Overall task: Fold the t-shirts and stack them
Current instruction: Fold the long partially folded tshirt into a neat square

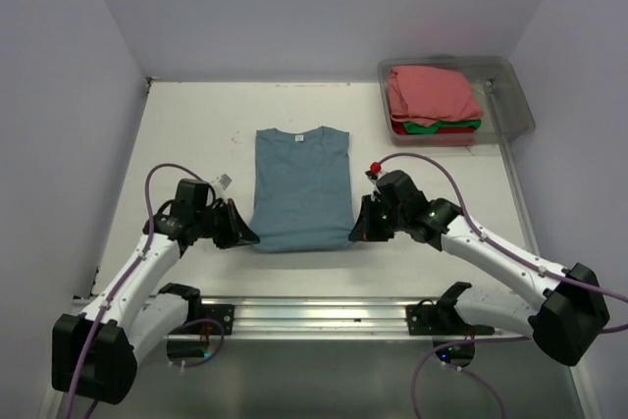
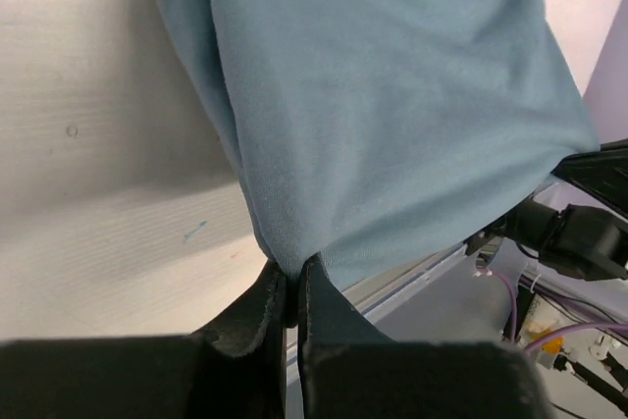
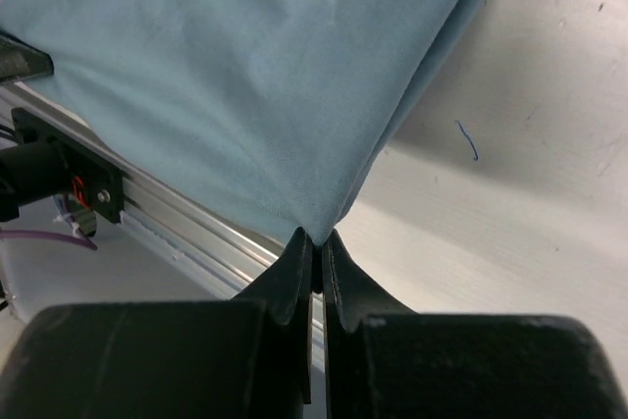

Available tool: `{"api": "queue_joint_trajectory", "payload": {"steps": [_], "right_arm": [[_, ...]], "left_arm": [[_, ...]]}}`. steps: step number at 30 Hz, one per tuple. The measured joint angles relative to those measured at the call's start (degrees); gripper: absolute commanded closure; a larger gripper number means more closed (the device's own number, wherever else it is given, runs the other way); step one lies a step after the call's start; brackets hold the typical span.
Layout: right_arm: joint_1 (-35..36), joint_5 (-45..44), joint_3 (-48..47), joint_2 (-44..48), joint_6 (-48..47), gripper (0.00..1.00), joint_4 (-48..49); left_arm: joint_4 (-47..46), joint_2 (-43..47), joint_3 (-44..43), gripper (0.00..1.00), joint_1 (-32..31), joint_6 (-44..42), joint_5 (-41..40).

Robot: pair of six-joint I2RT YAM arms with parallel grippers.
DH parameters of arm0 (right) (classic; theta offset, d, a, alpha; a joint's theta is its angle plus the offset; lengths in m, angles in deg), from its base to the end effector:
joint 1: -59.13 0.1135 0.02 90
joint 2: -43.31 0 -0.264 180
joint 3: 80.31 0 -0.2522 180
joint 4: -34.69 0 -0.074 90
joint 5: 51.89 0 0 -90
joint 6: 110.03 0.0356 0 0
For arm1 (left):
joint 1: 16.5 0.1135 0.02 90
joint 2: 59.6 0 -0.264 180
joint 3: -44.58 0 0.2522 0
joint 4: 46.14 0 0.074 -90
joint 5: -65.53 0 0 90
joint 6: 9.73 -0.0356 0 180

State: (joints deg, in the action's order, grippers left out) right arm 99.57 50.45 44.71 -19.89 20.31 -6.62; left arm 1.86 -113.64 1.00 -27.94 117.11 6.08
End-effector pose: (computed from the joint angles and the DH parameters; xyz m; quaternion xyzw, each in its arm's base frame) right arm 0.1634 0.1493 0.2303 -0.0380 0.9328 0.2996 0.1966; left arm 0.1608 -0.0510 0.1922 -0.1342 0.9214 -0.3386 0.1356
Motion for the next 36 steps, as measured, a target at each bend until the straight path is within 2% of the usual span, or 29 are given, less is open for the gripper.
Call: {"api": "queue_joint_trajectory", "payload": {"steps": [4,8,13,22,36], "right_arm": [[0.00,-3.10,-4.79,-0.90,-2.34,1.00,-2.27],[-0.04,-8.02,-11.78,-5.84,-5.70,1.00,-2.84],[-1.44,-12.87,-19.78,-14.36,-9.18,1.00,-2.03],[-6.05,-15.98,-32.76,-28.61,-13.88,1.00,0.92],[-11.58,-16.55,-43.82,-40.81,-17.07,1.00,4.00]], "left_arm": [[-1.22,1.09,-1.90,1.00,0.00,0.94,0.13],[-3.39,-2.38,-5.62,1.00,0.00,0.96,-0.63],[-7.65,-9.55,-11.82,1.00,0.02,-0.33,-3.61],[-18.14,-23.54,-21.40,1.00,2.12,-1.01,-7.06],[-29.33,-49.72,-36.52,1.00,5.29,-0.44,-3.56]]}}
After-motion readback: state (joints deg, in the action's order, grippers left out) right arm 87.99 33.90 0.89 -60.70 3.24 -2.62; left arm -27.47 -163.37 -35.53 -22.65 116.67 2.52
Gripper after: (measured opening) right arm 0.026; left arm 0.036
